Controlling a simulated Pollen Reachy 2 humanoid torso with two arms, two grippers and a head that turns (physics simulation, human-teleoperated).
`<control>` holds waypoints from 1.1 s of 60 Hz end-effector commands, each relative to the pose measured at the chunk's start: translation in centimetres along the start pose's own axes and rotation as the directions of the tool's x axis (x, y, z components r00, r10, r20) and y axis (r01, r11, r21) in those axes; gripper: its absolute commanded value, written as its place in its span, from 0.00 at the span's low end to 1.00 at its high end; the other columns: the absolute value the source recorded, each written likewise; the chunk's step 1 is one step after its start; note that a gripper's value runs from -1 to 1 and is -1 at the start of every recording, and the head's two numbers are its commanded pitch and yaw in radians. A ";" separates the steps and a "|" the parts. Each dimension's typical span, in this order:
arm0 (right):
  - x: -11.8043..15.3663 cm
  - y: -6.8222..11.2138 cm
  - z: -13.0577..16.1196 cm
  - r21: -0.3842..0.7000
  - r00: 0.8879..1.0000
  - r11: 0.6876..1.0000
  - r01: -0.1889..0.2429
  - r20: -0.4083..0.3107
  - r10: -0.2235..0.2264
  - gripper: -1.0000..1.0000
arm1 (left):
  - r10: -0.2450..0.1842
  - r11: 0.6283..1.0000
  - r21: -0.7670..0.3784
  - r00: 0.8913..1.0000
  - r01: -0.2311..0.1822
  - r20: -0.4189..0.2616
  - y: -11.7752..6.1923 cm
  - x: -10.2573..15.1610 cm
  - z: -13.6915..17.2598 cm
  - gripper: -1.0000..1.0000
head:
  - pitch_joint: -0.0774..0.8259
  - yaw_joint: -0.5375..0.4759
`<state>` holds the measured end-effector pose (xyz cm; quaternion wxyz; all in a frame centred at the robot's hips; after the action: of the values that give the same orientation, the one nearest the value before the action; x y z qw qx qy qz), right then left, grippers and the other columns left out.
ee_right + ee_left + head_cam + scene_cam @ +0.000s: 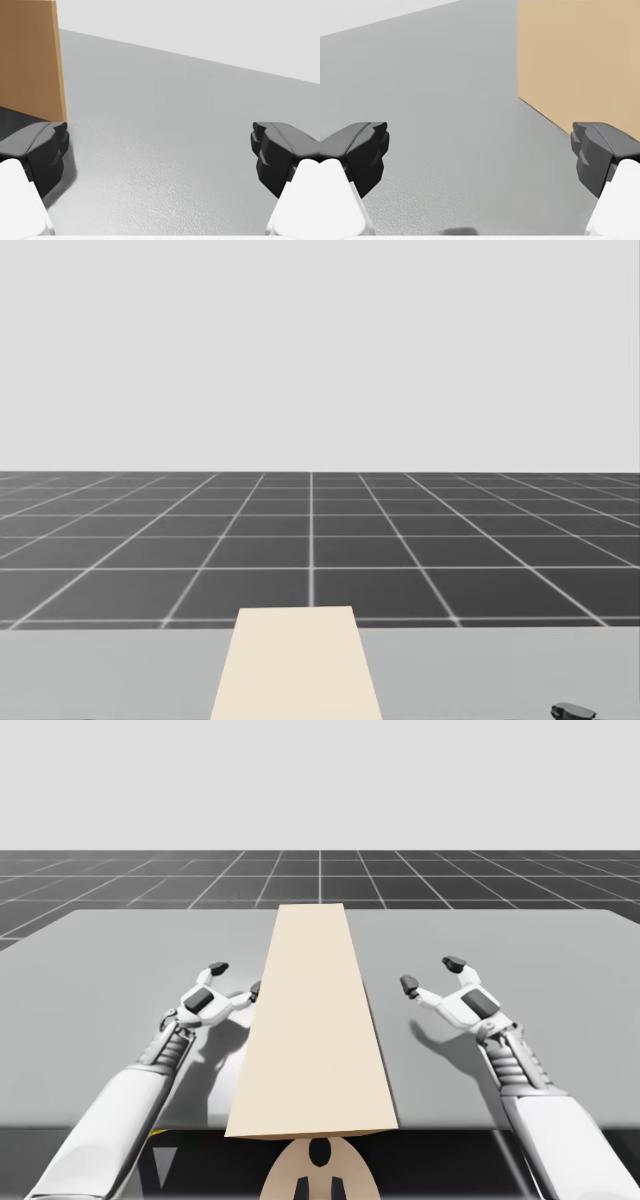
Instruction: Retrieve the object from inside the box.
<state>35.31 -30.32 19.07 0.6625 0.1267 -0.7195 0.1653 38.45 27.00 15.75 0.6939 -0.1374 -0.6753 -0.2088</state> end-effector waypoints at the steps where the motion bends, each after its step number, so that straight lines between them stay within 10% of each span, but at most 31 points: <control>1: -0.2 1.2 0.3 0.154 0.999 0.987 -0.037 0.025 0.034 0.00 | -0.099 0.972 -0.215 0.995 0.093 -0.018 -2.3 -0.6 0.5 0.00 | 0.08 0.51; 10: 0.2 2.8 0.9 0.301 0.995 0.951 -0.070 0.084 0.047 0.00 | -0.164 0.915 -0.372 0.986 0.157 0.012 -4.2 -0.7 1.1 0.00 | 0.07 0.51; 36: -1.1 7.5 0.3 0.542 0.974 0.826 -0.157 0.223 0.039 0.00 | -0.160 0.878 -0.442 0.983 0.184 0.092 -5.6 -0.1 1.7 0.00 | 0.08 0.52; 57: -4.6 9.8 -2.4 0.676 0.972 0.733 -0.075 0.215 -0.098 0.00 | -0.182 0.870 -0.448 0.979 0.203 0.090 -5.8 -0.3 1.7 0.00 | 0.11 0.51; 66: -6.8 10.2 -4.4 0.742 0.983 0.669 0.042 0.089 -0.160 0.00 | -0.187 0.864 -0.458 0.978 0.210 0.094 -5.9 -0.4 1.8 0.00 | 0.12 0.51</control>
<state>34.30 -20.59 13.62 0.5001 0.3912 -0.6630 0.3966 34.28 23.58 15.00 0.6097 -0.2191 -0.6335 -0.4230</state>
